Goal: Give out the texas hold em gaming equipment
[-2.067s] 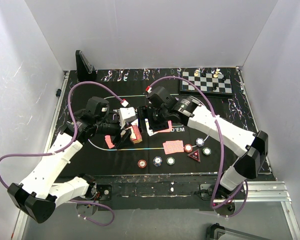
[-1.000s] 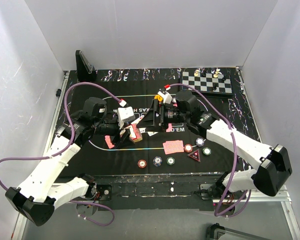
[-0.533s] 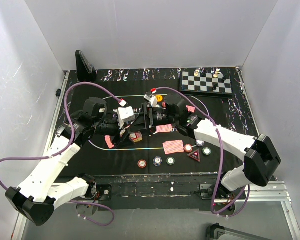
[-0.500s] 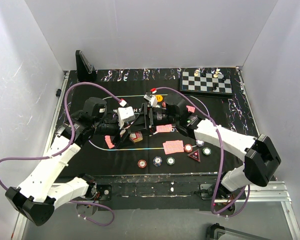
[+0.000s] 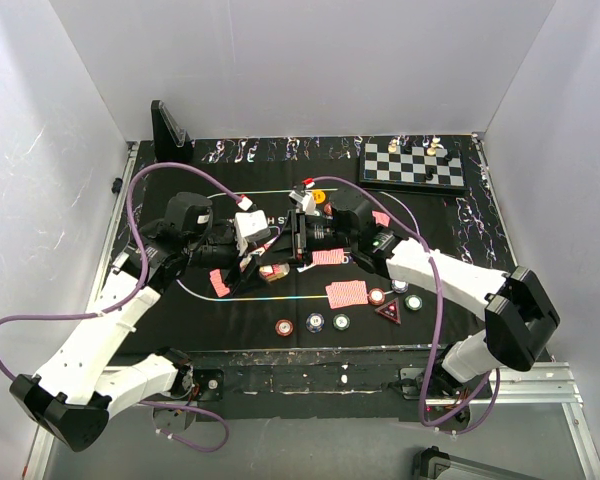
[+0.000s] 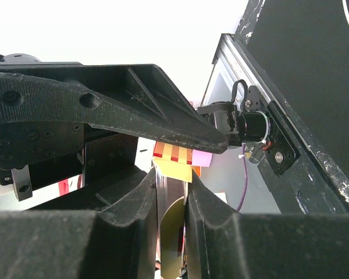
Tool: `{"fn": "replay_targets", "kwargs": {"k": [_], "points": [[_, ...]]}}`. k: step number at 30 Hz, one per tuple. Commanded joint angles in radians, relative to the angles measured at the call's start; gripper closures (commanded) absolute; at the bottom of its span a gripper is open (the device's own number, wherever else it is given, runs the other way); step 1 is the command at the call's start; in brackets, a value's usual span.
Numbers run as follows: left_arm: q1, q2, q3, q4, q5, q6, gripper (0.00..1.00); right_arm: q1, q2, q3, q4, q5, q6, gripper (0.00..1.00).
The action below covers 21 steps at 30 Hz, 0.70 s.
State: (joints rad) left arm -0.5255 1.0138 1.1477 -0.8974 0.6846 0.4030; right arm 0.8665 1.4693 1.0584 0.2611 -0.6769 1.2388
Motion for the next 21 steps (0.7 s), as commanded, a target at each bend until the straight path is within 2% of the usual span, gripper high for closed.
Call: {"fn": "replay_targets", "kwargs": {"k": [1,2,4,8,12,18,21], "points": [[-0.002,0.002,0.038,0.028,0.000,-0.010,0.71,0.028,-0.012,-0.011,0.104,-0.032,0.025,0.89],[-0.002,0.002,0.044,0.022,-0.008,-0.015,0.51,0.026,-0.017,-0.015,0.096,-0.027,0.025,0.90],[-0.002,-0.004,0.053,0.005,-0.033,-0.030,0.02,0.025,-0.026,-0.023,0.067,-0.021,0.002,0.91],[0.018,-0.029,0.072,-0.015,-0.080,-0.078,0.02,0.011,-0.052,-0.050,-0.015,-0.009,-0.053,0.92],[0.083,-0.023,0.107,-0.057,-0.102,-0.127,0.02,0.002,-0.049,-0.077,-0.098,-0.010,-0.119,0.92],[0.359,0.066,0.217,-0.144,0.003,-0.136,0.02,0.003,0.083,-0.026,-0.209,-0.016,-0.254,0.93],[0.471,0.052,0.199,-0.109,0.001,-0.153,0.02,0.023,0.193,0.040,-0.250,-0.018,-0.329,0.93]]}}
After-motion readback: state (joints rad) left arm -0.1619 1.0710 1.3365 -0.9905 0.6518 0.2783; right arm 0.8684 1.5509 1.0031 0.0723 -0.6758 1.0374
